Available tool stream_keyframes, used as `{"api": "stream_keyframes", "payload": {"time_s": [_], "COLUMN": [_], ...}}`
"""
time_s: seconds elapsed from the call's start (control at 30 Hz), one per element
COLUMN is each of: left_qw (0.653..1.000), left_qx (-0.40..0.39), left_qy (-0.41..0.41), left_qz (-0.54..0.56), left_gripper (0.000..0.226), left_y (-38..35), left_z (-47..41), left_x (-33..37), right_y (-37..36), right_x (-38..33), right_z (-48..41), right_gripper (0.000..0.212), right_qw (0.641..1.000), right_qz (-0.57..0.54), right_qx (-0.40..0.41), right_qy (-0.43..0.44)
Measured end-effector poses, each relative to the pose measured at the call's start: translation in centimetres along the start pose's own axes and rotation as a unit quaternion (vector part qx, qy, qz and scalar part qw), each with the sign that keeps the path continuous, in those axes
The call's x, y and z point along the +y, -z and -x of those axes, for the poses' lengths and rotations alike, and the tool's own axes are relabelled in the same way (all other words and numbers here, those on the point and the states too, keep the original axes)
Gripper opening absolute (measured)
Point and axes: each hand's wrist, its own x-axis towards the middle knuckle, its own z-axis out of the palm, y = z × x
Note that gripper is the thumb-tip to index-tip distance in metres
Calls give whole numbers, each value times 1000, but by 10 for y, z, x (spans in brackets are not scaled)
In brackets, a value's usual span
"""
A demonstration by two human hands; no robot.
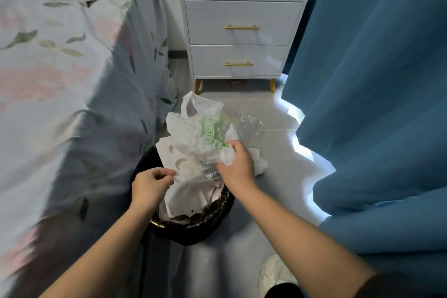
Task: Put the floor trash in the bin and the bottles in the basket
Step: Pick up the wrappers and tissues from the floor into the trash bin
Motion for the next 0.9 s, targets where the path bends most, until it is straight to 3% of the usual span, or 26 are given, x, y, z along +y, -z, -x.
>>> {"api": "stream_keyframes", "payload": {"time_s": [0.1, 0.2, 0.33, 0.4, 0.47, 0.57, 0.67, 0.8, 0.9], "left_qw": [999, 993, 972, 969, 959, 905, 832, 749, 700], "left_qx": [-18, -21, 25, 59, 58, -26, -87, -171, -184], "left_qy": [23, 24, -4, -42, -144, -249, -260, -239, -217], "left_qz": [-40, -114, -232, -235, -239, -344, -482, -593, -655], "left_gripper": [19, 12, 6, 20, 36, 71, 83, 87, 90], "left_y": [4, 7, 13, 15, 12, 4, -6, -17, -26], "left_z": [-2, -3, -3, -4, -7, -15, -30, -49, -60], "left_x": [-14, -27, -31, -27, -22, -18, -19, -26, -31], "right_y": [-17, -34, -44, -44, -40, -30, -26, -36, -51], "right_x": [1, 11, 15, 13, 14, 16, 20, 30, 37], "right_z": [10, 15, 16, 13, 9, 6, 2, -3, -9], "right_gripper": [46, 47, 55, 60, 72, 85, 72, 56, 54], "right_qw": [998, 974, 886, 838, 816, 821, 810, 726, 674], "right_qz": [46, 186, 410, 495, 523, 491, 486, 585, 643], "right_qx": [-37, -98, -177, -186, -199, -232, -247, -292, -294], "right_qy": [19, 81, 125, 136, 146, 176, 216, 212, 213]}}
